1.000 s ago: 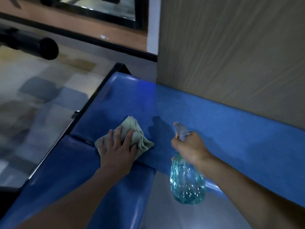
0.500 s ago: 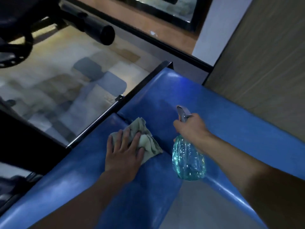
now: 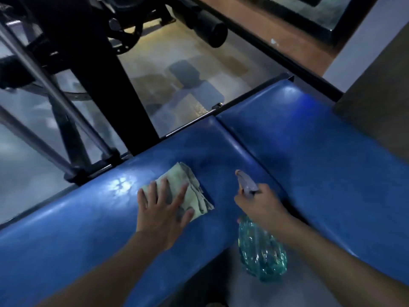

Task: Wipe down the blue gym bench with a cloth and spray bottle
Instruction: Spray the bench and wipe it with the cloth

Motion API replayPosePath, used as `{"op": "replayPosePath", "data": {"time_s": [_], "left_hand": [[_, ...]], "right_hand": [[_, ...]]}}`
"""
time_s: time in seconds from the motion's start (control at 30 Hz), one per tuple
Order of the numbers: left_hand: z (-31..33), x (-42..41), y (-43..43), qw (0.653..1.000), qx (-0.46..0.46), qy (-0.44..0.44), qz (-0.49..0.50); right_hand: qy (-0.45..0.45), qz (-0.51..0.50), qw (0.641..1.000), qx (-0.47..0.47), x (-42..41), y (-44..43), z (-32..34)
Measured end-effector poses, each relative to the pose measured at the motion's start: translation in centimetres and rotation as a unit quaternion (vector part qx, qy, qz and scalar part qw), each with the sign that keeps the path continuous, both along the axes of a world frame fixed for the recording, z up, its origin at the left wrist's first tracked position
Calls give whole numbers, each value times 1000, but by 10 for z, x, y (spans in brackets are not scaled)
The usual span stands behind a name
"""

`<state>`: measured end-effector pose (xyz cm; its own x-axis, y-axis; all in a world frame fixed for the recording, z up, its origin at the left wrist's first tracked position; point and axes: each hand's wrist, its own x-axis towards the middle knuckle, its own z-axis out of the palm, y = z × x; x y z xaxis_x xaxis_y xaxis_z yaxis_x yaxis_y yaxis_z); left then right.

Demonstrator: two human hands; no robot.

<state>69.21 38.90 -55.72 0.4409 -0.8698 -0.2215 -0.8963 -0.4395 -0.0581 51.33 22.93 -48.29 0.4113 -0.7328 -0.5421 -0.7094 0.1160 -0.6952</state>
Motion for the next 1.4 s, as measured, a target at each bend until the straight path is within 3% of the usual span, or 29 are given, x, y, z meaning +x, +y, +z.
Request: {"op": "replayPosePath", "data": {"time_s": [0.13,0.4,0.67,0.8,1.03,1.23,1.4], "left_hand": [[-2,1,42,1000,-7,-5,16],[-6,23,159,998,-50,5,33],[-7,62,308,993,0,11,116],[-3,76,364,988,14,12,156],[-1,97,450,980,-5,11,199],[-5,110,514,967,19,9,253],[-2,117,573,959,20,10,281]], "right_hand": [[40,12,998,-38,3,26,-5],[-8,40,999,-17,32,123,4],[-5,73,996,-46,81,235,-2],[-32,113,993,-20,108,286,2],[26,184,981,-58,153,366,-1],[-15,260,965,25,183,435,-2],[19,314,949,-37,209,489,-6]]}}
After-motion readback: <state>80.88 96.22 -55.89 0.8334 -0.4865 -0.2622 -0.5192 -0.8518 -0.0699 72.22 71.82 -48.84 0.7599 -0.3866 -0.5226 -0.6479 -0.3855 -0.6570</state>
